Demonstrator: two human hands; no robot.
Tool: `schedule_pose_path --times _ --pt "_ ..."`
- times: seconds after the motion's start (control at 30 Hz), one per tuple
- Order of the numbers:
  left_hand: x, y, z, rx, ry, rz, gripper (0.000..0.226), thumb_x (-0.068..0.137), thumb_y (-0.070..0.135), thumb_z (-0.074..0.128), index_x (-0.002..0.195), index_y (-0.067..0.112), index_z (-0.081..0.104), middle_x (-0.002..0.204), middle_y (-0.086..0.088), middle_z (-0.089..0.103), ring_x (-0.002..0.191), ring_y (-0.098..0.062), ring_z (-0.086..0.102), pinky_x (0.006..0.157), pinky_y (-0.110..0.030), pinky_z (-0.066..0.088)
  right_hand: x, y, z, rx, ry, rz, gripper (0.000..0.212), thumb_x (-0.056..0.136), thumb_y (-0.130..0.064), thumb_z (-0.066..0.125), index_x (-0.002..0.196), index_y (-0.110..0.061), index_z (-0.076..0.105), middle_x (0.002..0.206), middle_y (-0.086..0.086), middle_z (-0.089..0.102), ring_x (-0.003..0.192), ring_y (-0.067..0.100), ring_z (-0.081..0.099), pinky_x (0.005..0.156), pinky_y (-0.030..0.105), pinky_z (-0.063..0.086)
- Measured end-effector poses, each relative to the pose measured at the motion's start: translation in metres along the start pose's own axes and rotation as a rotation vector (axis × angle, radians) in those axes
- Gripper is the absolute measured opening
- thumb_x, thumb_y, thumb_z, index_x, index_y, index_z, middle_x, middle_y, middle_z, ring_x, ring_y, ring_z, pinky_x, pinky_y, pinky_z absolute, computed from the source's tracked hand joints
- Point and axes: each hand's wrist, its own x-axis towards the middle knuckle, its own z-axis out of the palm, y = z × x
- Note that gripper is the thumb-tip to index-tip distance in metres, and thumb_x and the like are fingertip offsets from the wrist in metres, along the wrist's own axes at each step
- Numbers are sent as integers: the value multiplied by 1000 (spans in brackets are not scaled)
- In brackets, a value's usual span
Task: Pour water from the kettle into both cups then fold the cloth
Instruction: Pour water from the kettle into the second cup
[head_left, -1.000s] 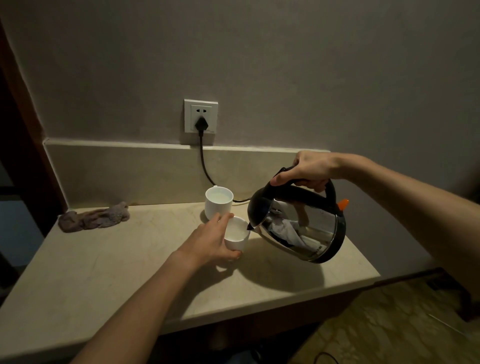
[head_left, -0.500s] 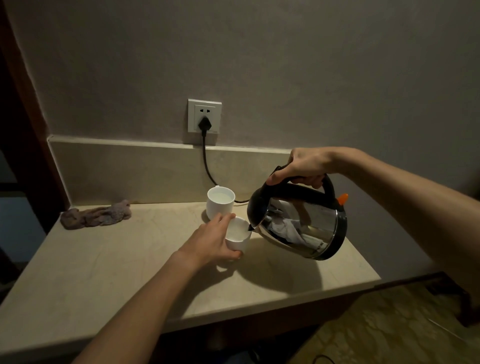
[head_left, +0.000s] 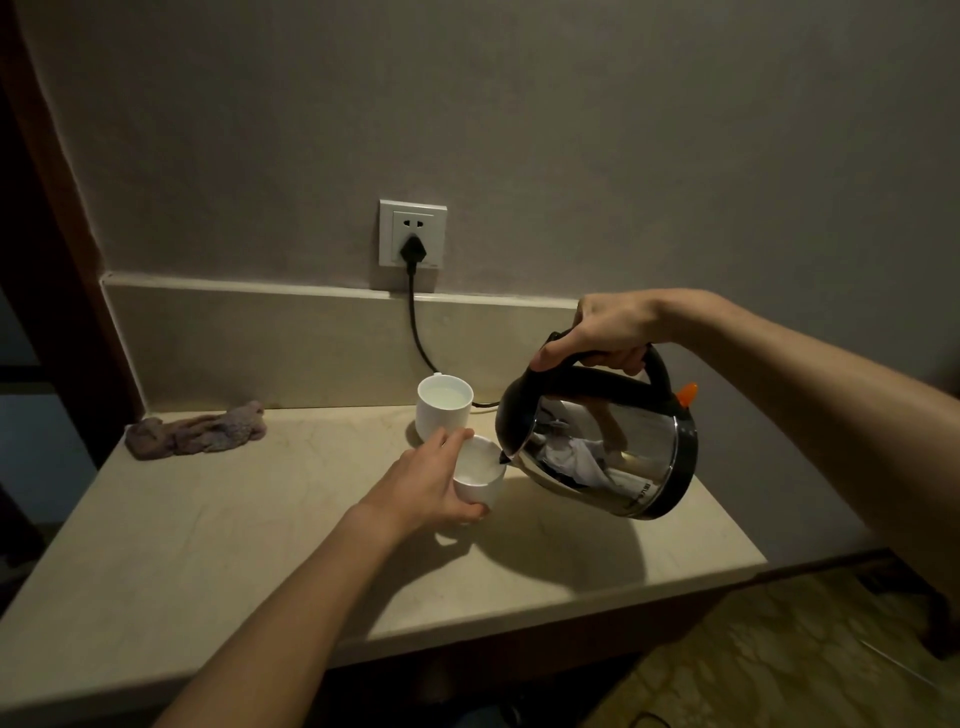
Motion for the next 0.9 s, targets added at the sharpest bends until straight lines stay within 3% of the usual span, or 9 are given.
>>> schedule_pose_path --times 0.9 --pt "-2 2 0 -2 0 -15 102 66 56 81 150 24 32 138 2 48 114 -29 59 95 -44 51 5 -18 -2 -67 3 38 45 82 -59 71 65 -17 62 53 -4 42 44 11 36 47 24 32"
